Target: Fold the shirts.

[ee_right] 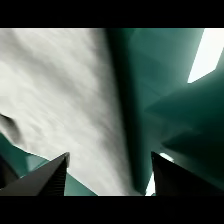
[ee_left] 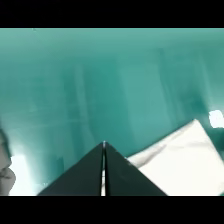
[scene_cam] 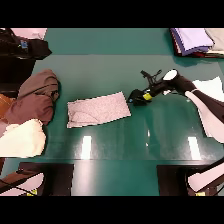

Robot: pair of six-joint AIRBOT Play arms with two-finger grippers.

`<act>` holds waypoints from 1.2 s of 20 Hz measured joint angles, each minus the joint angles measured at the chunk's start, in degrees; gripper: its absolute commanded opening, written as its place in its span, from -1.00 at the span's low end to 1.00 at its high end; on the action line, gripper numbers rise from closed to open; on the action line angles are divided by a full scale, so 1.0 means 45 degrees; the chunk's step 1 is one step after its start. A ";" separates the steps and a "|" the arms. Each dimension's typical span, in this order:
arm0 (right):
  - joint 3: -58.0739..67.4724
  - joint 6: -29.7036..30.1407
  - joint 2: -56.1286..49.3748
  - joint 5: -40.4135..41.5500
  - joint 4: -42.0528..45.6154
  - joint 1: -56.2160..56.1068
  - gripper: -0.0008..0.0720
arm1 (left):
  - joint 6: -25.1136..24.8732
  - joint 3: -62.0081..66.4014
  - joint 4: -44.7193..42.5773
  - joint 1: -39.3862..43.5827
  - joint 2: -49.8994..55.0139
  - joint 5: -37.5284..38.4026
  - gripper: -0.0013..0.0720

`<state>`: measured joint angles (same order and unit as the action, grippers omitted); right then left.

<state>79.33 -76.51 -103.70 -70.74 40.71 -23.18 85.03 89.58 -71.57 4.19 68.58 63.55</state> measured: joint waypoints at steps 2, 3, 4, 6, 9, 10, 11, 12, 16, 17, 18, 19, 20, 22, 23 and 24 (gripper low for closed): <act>0.0714 -0.0005 -0.0826 -0.0107 -0.0491 -0.0563 -0.06 | -0.0029 0.0000 -0.0005 0.0194 0.0087 -0.0010 -0.91; 0.1049 -0.0005 -0.1166 -0.0087 -0.0617 -0.0816 -0.38 | -0.0058 0.0000 -0.0010 0.0267 0.0117 -0.0019 -0.91; 0.1409 0.0019 -0.1433 0.0000 -0.0612 -0.1059 -0.71 | -0.0102 -0.0005 0.0015 0.0350 0.0141 -0.0010 -0.91; 0.2137 0.0131 -0.1855 0.0102 -0.0675 -0.1443 -0.94 | -0.0160 0.0000 0.0058 0.0403 0.0160 -0.0010 -0.91; 0.3308 0.0228 -0.1987 0.0058 -0.0772 -0.1452 -0.94 | -0.0199 0.0000 0.0175 0.0457 0.0170 -0.0010 -0.91; 0.3706 0.0209 -0.1851 0.0010 -0.0554 -0.1224 -0.94 | -0.0204 -0.0005 0.0257 0.0466 0.0180 -0.0005 -0.91; 0.4061 0.0019 -0.1642 0.0029 -0.0253 -0.0899 -0.94 | -0.0219 0.0000 0.0287 0.0461 0.0180 0.0000 -0.91; 0.4362 -0.0287 -0.1384 0.0058 0.0233 -0.0486 -0.94 | -0.0238 0.0000 0.0335 0.0457 0.0180 0.0010 -0.91; 0.5017 -0.1540 0.0165 0.0058 0.2492 0.2220 -0.94 | -0.0296 0.0000 0.0544 0.0500 0.0180 -0.0034 -0.91; 0.5076 -0.1715 0.0539 -0.0019 0.2919 0.2987 -0.94 | -0.0296 0.0000 0.0554 0.0554 0.0180 -0.0112 -0.91; 0.5134 -0.1885 0.0947 -0.0078 0.3288 0.3837 -0.94 | -0.0301 0.0000 0.0593 0.0656 0.0180 -0.0160 -0.91; 0.5168 -0.2001 0.1277 -0.0131 0.3575 0.4619 -0.94 | -0.0311 0.0000 0.0656 0.0816 0.0180 -0.0248 -0.91; 0.5187 -0.2113 0.1588 -0.0204 0.3852 0.5459 -0.94 | -0.0316 0.0000 0.0665 0.0991 0.0180 -0.0335 -0.91; 0.5226 -0.2215 0.2064 -0.0257 0.4172 0.6985 -0.94 | -0.0321 0.0000 0.0675 0.1457 0.0180 -0.0554 -0.91; 0.5231 -0.2249 0.2210 -0.0311 0.4284 0.7650 -0.94 | -0.0325 -0.0005 0.0685 0.1744 0.0180 -0.0646 -0.91; 0.5236 -0.2283 0.2302 -0.0350 0.4381 0.8267 -0.94 | -0.0325 -0.0005 0.0695 0.2011 0.0180 -0.0738 -0.91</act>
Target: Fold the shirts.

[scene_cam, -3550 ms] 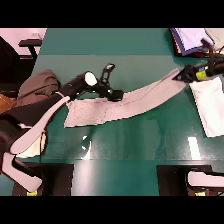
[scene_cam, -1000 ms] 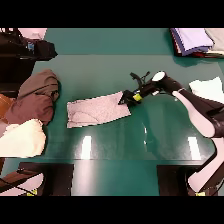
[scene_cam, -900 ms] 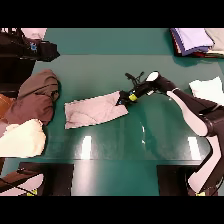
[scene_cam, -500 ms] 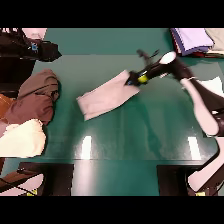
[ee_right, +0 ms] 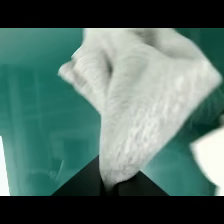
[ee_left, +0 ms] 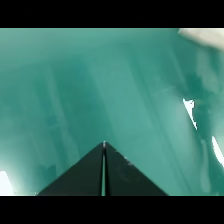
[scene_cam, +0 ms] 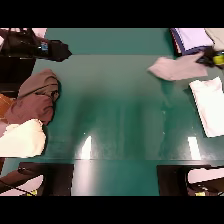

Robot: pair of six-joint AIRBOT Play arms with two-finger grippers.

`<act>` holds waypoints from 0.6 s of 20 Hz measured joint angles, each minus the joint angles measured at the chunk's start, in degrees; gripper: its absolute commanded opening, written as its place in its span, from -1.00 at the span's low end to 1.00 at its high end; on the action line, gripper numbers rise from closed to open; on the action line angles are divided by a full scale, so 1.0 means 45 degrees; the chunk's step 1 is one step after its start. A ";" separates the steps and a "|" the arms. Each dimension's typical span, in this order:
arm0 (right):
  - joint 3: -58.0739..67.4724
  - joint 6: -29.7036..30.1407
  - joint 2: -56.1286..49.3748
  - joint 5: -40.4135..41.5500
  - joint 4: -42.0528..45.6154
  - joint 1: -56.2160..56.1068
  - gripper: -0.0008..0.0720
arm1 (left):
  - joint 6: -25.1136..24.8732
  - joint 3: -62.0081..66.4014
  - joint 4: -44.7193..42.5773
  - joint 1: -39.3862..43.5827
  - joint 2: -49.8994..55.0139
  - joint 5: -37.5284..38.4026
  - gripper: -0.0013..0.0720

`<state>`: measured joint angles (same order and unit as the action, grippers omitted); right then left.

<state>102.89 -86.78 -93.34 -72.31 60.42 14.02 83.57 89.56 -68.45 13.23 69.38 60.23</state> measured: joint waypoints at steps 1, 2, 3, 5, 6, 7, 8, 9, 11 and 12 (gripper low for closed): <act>0.0005 -0.0024 0.0063 -0.0024 0.0029 0.0525 -0.94 | 0.0000 0.0005 0.0000 0.0277 0.0000 -0.0073 -0.91; 0.0015 -0.0034 0.0107 -0.0029 0.0053 0.1005 -0.94 | 0.0000 0.0000 0.0005 0.0525 0.0000 -0.0126 -0.91; 0.0015 -0.0034 0.0126 -0.0015 0.0097 0.1379 -0.94 | 0.0000 0.0005 0.0005 0.0772 0.0000 -0.0175 -0.91; 0.0107 -0.0034 0.0160 0.0175 0.0112 0.1899 -0.94 | 0.0000 0.0005 0.0005 0.1127 0.0000 -0.0243 -0.91; 0.0262 -0.0019 0.0170 0.0257 0.0107 0.2074 -0.94 | 0.0000 0.0000 0.0000 0.1214 0.0000 -0.0253 -0.91; 0.0495 0.0039 0.0175 0.0262 0.0117 0.2200 -0.94 | 0.0029 0.0005 -0.0015 0.1292 0.0000 -0.0277 -0.91; 0.0850 0.0097 0.0185 0.0267 0.0136 0.2307 -0.94 | 0.0034 0.0005 -0.0015 0.1350 0.0005 -0.0301 -0.91; 0.1287 0.0155 0.0209 0.0253 0.0131 0.2380 -0.94 | 0.0044 0.0000 -0.0024 0.1394 0.0015 -0.0311 -0.91; 0.2229 0.0223 0.0209 -0.0044 0.0141 0.2467 -0.94 | 0.0068 0.0005 -0.0019 0.1457 0.0029 -0.0321 -0.91; 0.2608 0.0248 0.0238 -0.0233 0.0160 0.2511 -0.94 | 0.0073 0.0000 -0.0019 0.1472 0.0049 -0.0311 -0.91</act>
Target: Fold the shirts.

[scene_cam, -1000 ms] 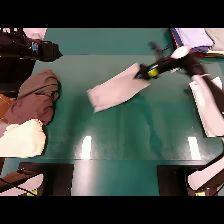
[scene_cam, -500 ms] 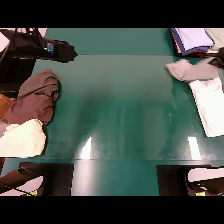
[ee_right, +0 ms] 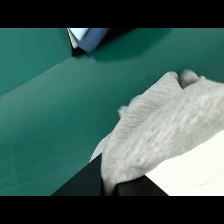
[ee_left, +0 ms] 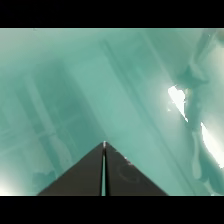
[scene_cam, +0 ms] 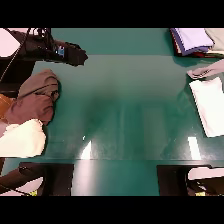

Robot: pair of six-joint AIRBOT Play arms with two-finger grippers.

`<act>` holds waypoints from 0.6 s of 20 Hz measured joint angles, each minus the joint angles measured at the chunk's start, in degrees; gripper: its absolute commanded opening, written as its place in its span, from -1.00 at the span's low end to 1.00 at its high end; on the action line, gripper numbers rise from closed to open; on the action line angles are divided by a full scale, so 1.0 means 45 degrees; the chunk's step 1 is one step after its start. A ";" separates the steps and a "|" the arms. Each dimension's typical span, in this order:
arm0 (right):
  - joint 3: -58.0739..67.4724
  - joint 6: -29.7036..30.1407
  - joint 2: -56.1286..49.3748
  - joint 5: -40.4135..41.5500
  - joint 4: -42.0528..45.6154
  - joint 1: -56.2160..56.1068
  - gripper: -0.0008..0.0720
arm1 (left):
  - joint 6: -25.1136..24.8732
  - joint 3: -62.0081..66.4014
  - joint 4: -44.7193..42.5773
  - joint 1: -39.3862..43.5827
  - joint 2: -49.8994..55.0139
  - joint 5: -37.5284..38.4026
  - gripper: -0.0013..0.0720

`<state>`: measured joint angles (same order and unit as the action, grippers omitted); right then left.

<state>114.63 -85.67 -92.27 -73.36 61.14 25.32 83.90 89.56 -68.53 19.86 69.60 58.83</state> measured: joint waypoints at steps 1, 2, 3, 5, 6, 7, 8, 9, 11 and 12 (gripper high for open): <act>0.0233 0.0019 0.0102 -0.0185 0.0029 0.0039 -0.94 | 0.0005 0.0000 -0.0005 0.0010 0.0019 0.0044 -0.91; 0.0262 0.0029 0.0277 -0.0355 0.0044 0.0097 -0.94 | 0.0010 0.0000 -0.0005 0.0019 0.0029 0.0073 -0.91; 0.0131 0.0034 0.0505 -0.0457 0.0068 0.0160 -0.94 | 0.0015 0.0000 -0.0010 0.0019 0.0044 0.0083 -0.91; -0.0466 0.0053 0.1112 -0.0641 0.0112 0.0374 -0.94 | 0.0015 0.0005 -0.0010 0.0024 0.0049 0.0136 -0.91; -0.0835 0.0058 0.1457 -0.0729 0.0112 0.0525 -0.94 | 0.0010 0.0005 -0.0010 0.0024 0.0058 0.0151 -0.91; -0.1273 0.0058 0.1851 -0.0869 0.0112 0.0709 -0.94 | 0.0010 0.0000 -0.0015 0.0024 0.0063 0.0165 -0.91; -0.1724 0.0063 0.2205 -0.1044 0.0126 0.0889 -0.94 | 0.0005 0.0005 -0.0010 0.0024 0.0058 0.0165 -0.91; -0.2259 0.0063 0.2603 -0.1302 0.0131 0.1103 -0.94 | -0.0005 0.0000 -0.0015 0.0029 0.0058 0.0165 -0.91; -0.3351 0.0063 0.3356 -0.1676 0.0233 0.1520 -0.94 | -0.0034 0.0000 -0.0015 0.0029 0.0058 0.0165 -0.91; -0.4012 0.0058 0.3750 -0.1875 0.0457 0.1734 -0.94 | -0.0044 0.0000 -0.0015 0.0029 0.0058 0.0170 -0.91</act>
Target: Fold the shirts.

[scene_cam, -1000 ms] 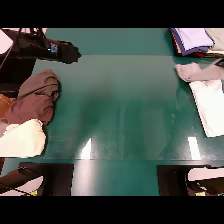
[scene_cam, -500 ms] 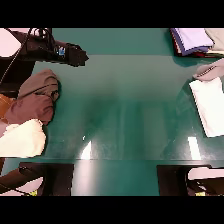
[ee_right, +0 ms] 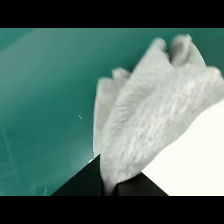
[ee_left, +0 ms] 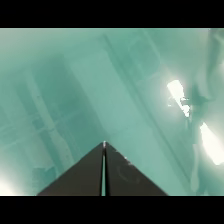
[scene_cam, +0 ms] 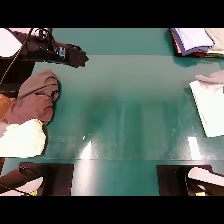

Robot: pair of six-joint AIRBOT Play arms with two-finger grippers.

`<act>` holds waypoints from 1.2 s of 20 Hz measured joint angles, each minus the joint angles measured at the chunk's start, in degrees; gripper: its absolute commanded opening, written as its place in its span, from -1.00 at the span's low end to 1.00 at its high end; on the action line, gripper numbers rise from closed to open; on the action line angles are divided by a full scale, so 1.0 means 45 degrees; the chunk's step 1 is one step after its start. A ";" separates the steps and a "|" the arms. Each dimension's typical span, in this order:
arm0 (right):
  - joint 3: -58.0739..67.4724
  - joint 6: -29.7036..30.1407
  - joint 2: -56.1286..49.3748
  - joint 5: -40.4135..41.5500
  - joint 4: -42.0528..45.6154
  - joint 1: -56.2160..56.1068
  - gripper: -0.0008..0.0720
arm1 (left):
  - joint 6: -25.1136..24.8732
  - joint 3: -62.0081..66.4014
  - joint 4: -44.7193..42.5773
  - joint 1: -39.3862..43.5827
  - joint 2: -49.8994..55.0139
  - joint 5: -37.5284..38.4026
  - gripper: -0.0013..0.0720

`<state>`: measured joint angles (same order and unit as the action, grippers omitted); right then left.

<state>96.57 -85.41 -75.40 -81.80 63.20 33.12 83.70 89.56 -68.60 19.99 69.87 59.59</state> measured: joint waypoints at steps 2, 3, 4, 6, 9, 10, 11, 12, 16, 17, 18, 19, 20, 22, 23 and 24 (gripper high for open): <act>-0.1365 0.0000 0.0772 -0.0262 0.0505 0.0403 -0.93 | -0.0010 0.0000 0.0000 0.0000 0.0000 0.0000 -0.91; -0.2108 0.0000 0.1141 -0.0374 0.0733 0.0631 -0.92 | -0.0024 0.0005 0.0000 0.0000 0.0000 0.0000 -0.91; -0.2783 -0.0005 0.1462 -0.0457 0.0903 0.0869 -0.73 | -0.0034 0.0000 0.0000 -0.0005 0.0000 0.0005 -0.91; -0.4090 -0.0010 0.2011 -0.0554 0.1205 0.1384 0.62 | -0.0049 0.0000 0.0000 0.0000 0.0000 0.0005 -0.91; -0.5421 -0.0010 0.2419 -0.0636 0.1399 0.2123 0.75 | -0.0146 0.0000 0.0000 0.0000 0.0000 0.0005 -0.91; -0.5634 -0.0010 0.2492 -0.0656 0.1355 0.2259 0.75 | -0.0185 0.0000 0.0000 0.0000 0.0000 0.0005 -0.91; -0.5765 -0.0010 0.2545 -0.0685 0.1141 0.2288 0.75 | -0.0194 0.0005 0.0000 0.0000 0.0000 0.0005 -0.91; -0.5799 0.0010 0.2594 -0.0704 0.0855 0.2229 0.75 | -0.0223 0.0000 0.0000 0.0000 0.0000 -0.0005 -0.91; -0.5304 0.0078 0.2696 -0.0418 -0.0369 0.0398 0.75 | -0.0248 0.0005 -0.0039 0.0000 0.0000 -0.0199 -0.91; -0.5071 0.0092 0.2705 -0.0243 -0.0578 -0.0398 0.75 | -0.0253 0.0000 -0.0044 0.0000 0.0000 -0.0267 -0.91; -0.4857 0.0102 0.2710 -0.0029 -0.0738 -0.1190 0.70 | -0.0257 0.0000 -0.0044 0.0000 0.0000 -0.0369 -0.91; -0.4624 0.0107 0.2715 0.0238 -0.0806 -0.2093 0.34 | -0.0272 0.0005 -0.0044 0.0000 0.0000 -0.0500 -0.91; -0.4420 0.0107 0.2715 0.0515 -0.0884 -0.2929 0.02 | -0.0272 0.0000 -0.0044 0.0000 0.0000 -0.0627 -0.91; -0.4027 0.0136 0.2720 0.1064 -0.0976 -0.4648 -0.74 | -0.0272 0.0000 -0.0039 0.0000 0.0000 -0.0928 -0.91; -0.3857 0.0223 0.2720 0.1321 -0.0981 -0.5469 -0.94 | -0.0272 0.0005 -0.0039 0.0000 0.0000 -0.1098 -0.91; -0.3701 0.0345 0.2720 0.1535 -0.1005 -0.6217 -0.94 | -0.0272 0.0000 -0.0039 0.0000 0.0000 -0.1263 -0.91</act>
<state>79.92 -83.85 -63.16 -74.89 58.67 5.15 82.48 89.56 -68.77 19.99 69.87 53.91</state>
